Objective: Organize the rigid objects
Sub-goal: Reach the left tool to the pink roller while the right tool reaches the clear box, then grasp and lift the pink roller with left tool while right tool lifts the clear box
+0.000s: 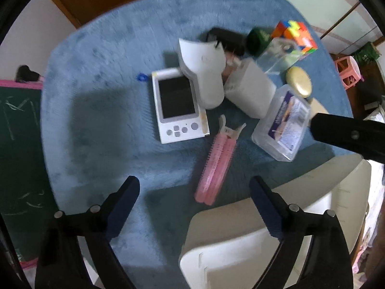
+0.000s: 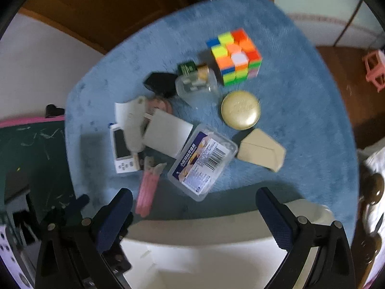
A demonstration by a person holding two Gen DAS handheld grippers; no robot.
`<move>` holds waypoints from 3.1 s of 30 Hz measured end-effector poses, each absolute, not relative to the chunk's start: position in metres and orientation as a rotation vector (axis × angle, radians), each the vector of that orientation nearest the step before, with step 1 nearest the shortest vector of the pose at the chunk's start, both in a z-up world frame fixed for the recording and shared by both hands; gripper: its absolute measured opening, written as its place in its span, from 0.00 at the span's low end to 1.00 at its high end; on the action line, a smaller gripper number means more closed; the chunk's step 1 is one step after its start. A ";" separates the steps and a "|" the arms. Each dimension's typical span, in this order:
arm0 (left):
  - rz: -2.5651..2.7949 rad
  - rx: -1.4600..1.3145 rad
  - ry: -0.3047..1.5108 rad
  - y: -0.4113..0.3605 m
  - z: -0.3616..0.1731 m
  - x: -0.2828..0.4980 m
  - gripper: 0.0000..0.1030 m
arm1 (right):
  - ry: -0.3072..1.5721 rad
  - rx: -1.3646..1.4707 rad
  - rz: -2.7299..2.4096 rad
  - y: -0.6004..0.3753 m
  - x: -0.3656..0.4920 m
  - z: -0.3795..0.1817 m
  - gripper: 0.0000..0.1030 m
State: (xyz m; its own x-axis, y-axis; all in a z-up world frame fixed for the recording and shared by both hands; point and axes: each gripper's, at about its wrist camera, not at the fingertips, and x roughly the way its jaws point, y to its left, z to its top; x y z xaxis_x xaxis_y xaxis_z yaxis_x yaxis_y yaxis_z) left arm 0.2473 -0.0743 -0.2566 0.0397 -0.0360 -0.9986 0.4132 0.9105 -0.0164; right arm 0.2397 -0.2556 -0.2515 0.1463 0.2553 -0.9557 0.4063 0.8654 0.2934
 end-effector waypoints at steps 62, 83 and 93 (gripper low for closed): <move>-0.418 0.156 1.124 -0.063 -0.116 0.169 0.27 | 1.184 0.513 0.151 -0.252 0.175 -0.131 0.68; -0.387 0.083 1.157 -0.073 -0.156 0.070 0.27 | 1.196 0.221 0.137 -0.262 0.043 -0.158 0.69; -0.318 0.076 1.220 -0.080 -0.233 0.090 0.27 | 1.277 0.099 0.090 -0.243 0.053 -0.246 0.69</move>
State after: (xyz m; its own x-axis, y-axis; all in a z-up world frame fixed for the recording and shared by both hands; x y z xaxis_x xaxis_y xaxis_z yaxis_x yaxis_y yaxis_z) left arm 0.0903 -0.0805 -0.2331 0.3052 -0.1995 -0.9311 0.2803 0.9533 -0.1124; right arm 0.0533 -0.2429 -0.2462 0.2876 0.1223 -0.9499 -0.0121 0.9922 0.1240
